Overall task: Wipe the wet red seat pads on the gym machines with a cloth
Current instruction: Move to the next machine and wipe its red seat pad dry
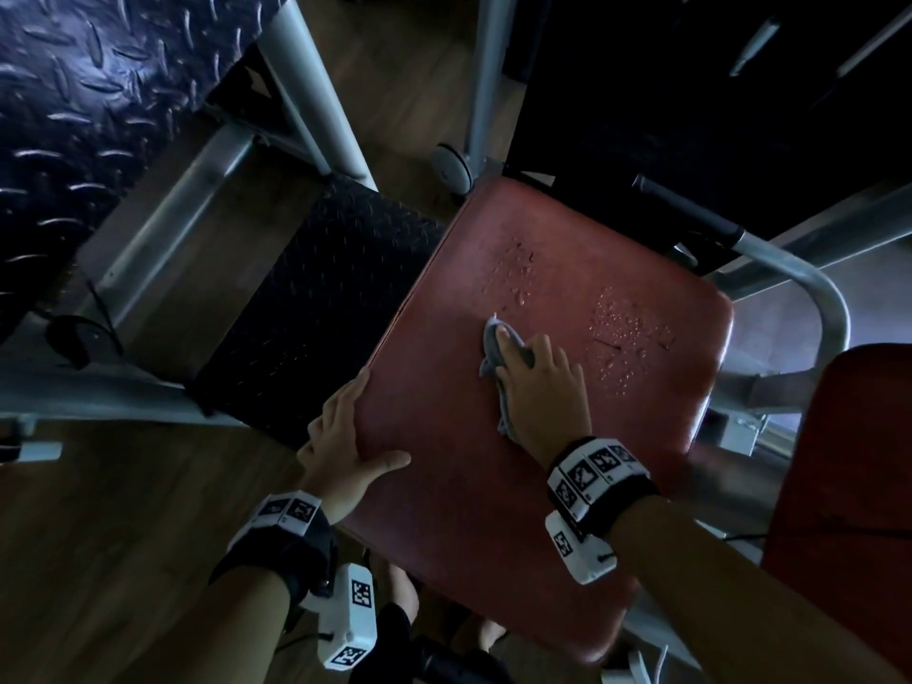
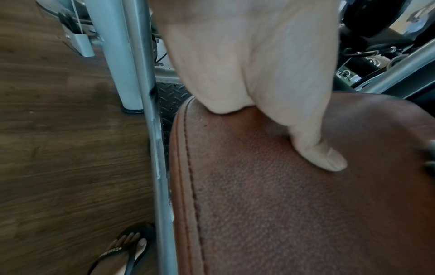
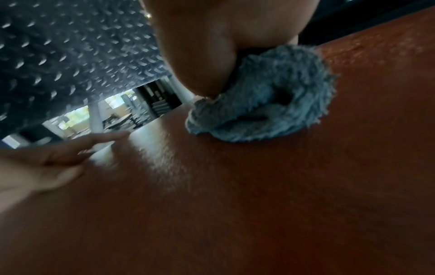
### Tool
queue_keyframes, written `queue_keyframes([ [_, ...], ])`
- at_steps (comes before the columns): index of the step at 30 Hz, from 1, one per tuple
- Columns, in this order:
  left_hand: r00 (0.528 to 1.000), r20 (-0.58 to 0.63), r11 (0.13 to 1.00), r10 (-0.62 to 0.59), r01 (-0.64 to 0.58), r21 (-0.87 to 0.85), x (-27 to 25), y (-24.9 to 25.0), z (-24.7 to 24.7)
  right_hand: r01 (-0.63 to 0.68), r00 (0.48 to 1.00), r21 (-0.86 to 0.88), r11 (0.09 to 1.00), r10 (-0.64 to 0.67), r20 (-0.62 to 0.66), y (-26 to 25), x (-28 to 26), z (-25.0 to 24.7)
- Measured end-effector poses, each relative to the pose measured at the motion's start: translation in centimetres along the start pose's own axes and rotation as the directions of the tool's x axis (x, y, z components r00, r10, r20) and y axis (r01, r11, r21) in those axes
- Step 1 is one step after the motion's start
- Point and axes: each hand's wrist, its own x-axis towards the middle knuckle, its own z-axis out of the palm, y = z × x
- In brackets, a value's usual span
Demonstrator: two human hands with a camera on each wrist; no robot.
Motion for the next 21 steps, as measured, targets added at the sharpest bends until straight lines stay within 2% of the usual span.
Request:
queue_keyframes([
  [2,1.000,-0.003,1.000,0.001,-0.001,-0.006,0.0,0.0,0.0,0.024,0.999,-0.006,1.000,-0.023,0.032,0.5,-0.1,-0.1],
  [7,1.000,-0.004,1.000,0.008,-0.008,-0.020,-0.1,0.0,0.0,-0.130,0.991,0.068,0.989,0.129,0.020,1.0,1.1,-0.4],
  [13,1.000,-0.003,1.000,0.001,-0.001,-0.026,0.0,0.1,0.0,0.004,1.000,0.016,1.000,-0.004,0.016,0.4,1.7,-0.2],
  [17,1.000,-0.005,1.000,0.003,-0.003,-0.011,0.0,0.2,0.0,-0.140,0.990,0.069,0.988,0.142,-0.012,0.5,3.3,-0.6],
  [19,1.000,-0.003,1.000,-0.002,0.002,-0.016,0.1,0.0,0.0,-0.107,0.994,0.054,0.993,0.108,0.000,-0.1,3.0,-0.5],
  [21,1.000,-0.002,1.000,-0.002,0.001,-0.020,0.0,0.0,0.0,-0.009,1.000,0.002,1.000,0.009,0.022,-0.5,2.1,-0.2],
])
